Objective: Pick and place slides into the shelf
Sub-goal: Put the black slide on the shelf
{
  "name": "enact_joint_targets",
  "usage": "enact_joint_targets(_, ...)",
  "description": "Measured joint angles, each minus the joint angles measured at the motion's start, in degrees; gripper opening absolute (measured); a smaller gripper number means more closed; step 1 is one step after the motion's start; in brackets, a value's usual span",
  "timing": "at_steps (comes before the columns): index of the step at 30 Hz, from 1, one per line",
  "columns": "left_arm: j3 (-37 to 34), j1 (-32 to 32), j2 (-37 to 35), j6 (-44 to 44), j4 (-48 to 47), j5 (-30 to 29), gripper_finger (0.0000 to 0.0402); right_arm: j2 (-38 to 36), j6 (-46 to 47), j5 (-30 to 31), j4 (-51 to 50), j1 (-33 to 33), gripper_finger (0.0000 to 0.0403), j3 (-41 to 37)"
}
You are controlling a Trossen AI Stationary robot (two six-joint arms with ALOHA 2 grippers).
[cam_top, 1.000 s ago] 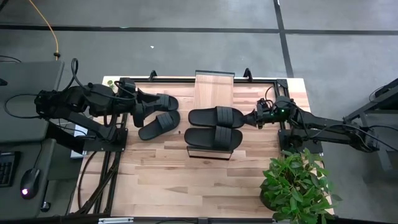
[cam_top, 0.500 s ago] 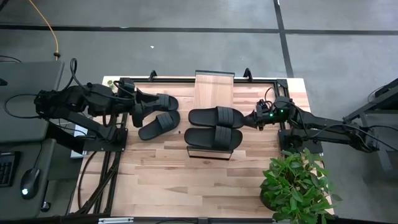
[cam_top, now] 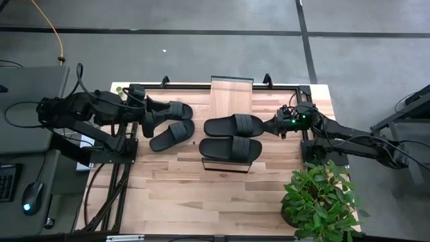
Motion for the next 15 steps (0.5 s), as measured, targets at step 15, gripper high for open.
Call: enact_joint_targets(15, 0.0, 0.0, 0.0, -2.04, -6.03, -0.34, 0.023, -0.13, 0.37, 2.89, 0.07, -1.3, 0.0193, 0.0)
